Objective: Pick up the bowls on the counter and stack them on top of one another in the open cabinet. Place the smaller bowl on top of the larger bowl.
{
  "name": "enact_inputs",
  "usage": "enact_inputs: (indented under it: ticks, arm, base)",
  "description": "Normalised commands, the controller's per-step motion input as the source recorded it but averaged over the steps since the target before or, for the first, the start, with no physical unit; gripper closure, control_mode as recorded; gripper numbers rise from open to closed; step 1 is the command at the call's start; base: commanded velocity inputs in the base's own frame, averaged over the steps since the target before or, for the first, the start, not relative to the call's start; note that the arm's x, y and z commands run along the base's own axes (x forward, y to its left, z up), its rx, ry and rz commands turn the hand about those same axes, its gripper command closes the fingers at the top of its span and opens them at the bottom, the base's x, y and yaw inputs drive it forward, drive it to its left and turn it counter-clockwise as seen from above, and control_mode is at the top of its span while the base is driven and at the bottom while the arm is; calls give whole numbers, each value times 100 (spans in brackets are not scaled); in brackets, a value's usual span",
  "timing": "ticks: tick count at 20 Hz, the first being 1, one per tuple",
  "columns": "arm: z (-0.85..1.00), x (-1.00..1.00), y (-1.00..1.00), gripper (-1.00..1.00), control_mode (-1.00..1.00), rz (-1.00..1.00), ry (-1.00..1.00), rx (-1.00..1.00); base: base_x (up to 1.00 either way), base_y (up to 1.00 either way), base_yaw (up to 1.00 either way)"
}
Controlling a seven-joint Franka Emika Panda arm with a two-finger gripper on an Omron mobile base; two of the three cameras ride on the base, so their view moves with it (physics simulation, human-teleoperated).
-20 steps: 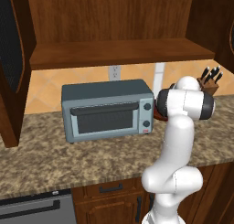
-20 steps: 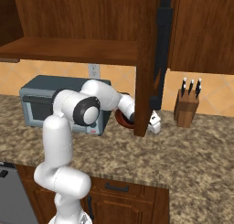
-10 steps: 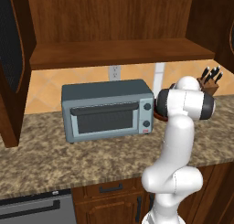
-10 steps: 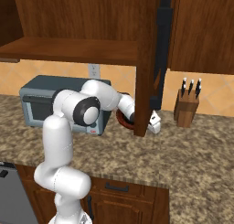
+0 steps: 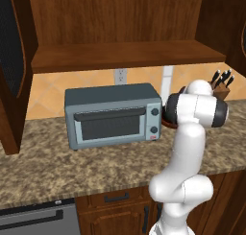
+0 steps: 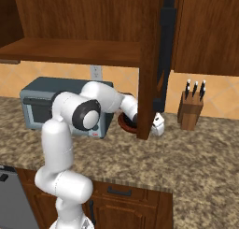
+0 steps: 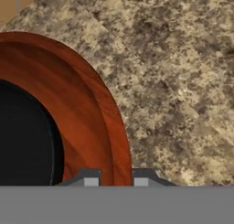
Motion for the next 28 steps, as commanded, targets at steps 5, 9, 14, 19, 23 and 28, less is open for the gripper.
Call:
enact_inputs:
  ticks: [5, 9, 14, 19, 23, 28]
  arm:
    - [33, -51, -6, 100, -100, 0, -7, 0]
    - [30, -74, -12, 100, -100, 0, -12, 0]
    - [26, -89, -2, 100, -100, 0, -7, 0]
    - [41, -88, 1, 100, -100, 0, -8, 0]
    - [79, -91, 20, 100, -100, -5, -8, -3]
    - [79, -98, 46, 100, -100, -6, -3, -10]
  base:
    - [0, 0, 0]
    - [0, 0, 0]
    - [0, 0, 0]
    - [0, 0, 0]
    - [0, 0, 0]
    - [0, 0, 0]
